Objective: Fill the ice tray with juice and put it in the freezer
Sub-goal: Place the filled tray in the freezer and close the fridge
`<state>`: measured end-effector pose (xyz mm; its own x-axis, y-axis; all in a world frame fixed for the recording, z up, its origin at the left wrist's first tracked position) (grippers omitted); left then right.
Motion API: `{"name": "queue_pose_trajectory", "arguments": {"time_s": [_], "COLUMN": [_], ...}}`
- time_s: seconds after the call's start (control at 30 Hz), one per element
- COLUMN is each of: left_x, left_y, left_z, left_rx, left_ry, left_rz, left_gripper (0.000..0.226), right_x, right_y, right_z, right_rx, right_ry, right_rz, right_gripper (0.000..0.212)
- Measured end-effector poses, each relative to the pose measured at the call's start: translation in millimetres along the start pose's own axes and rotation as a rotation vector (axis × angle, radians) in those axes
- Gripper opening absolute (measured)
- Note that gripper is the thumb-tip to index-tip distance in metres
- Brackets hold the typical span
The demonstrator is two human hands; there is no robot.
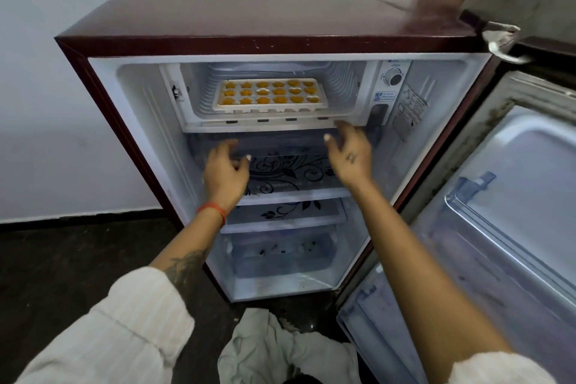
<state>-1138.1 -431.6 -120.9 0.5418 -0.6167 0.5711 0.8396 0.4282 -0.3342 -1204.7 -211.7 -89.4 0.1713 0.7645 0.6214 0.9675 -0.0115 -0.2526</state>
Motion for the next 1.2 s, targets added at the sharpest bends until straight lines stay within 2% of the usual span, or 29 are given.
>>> {"name": "queue_pose_trajectory", "arguments": {"time_s": [0.1,0.23,0.43,0.53,0.6,0.73,0.8,0.87,0.97,1.1,1.2], "left_x": [-6.5,-14.2,-21.4,-31.6,-35.9,-45.7,-52.1,-57.8,-63.1,-62.2,-55.9], "left_y": [35.9,90.1,172.2,214.3,242.8,283.0,296.7,306.4,319.5,341.1,352.1], "left_z": [-0.8,-3.7,2.3,10.2,17.1,55.7,86.3,118.0,157.6,191.9,213.5], "left_rx": [-0.052,-0.119,-0.296,-0.388,-0.477,-0.669,-0.759,-0.836,-0.914,-0.902,-0.879], "left_ry": [-0.049,-0.167,-0.310,-0.408,-0.478,-0.433,-0.377,-0.319,-0.249,-0.155,-0.054], "left_rz": [-0.247,-0.553,-0.933,-1.179,-1.298,-1.237,-1.188,-1.146,-1.087,-1.002,-0.858], "left_gripper": [0.036,0.036,0.042,0.045,0.055,0.066,0.068,0.068,0.066,0.067,0.069], "right_x": [12.3,28.9,68.4,100.1,126.1,194.2,232.5,266.7,297.0,308.0,307.9], "right_y": [58.9,141.2,247.0,290.2,314.8,348.2,354.2,353.6,350.5,346.5,349.2], "right_z": [7.5,18.9,35.0,42.9,47.3,53.5,60.7,71.6,87.4,92.7,90.2], "right_rx": [0.010,-0.068,-0.173,-0.225,-0.232,-0.207,-0.251,-0.390,-0.529,-0.515,-0.480], "right_ry": [0.051,0.125,0.299,0.363,0.403,0.532,0.657,0.786,0.935,0.966,0.942], "right_rz": [-0.014,-0.031,-0.025,0.017,0.112,0.481,0.590,0.568,0.424,0.383,0.386], "right_gripper": [0.041,0.042,0.042,0.041,0.038,0.040,0.049,0.062,0.075,0.069,0.061]}}
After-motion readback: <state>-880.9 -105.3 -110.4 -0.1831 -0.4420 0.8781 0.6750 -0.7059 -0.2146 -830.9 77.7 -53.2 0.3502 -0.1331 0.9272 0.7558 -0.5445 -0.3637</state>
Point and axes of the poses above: each hand's wrist, its own y-axis away from the middle knuckle, its own x-axis out of the back of the hand, z = x × y, the point moved 2 cm from there along -y, towards the middle knuckle, and after that the axes turned 5 degrees about -x, right-handed, at the moved point
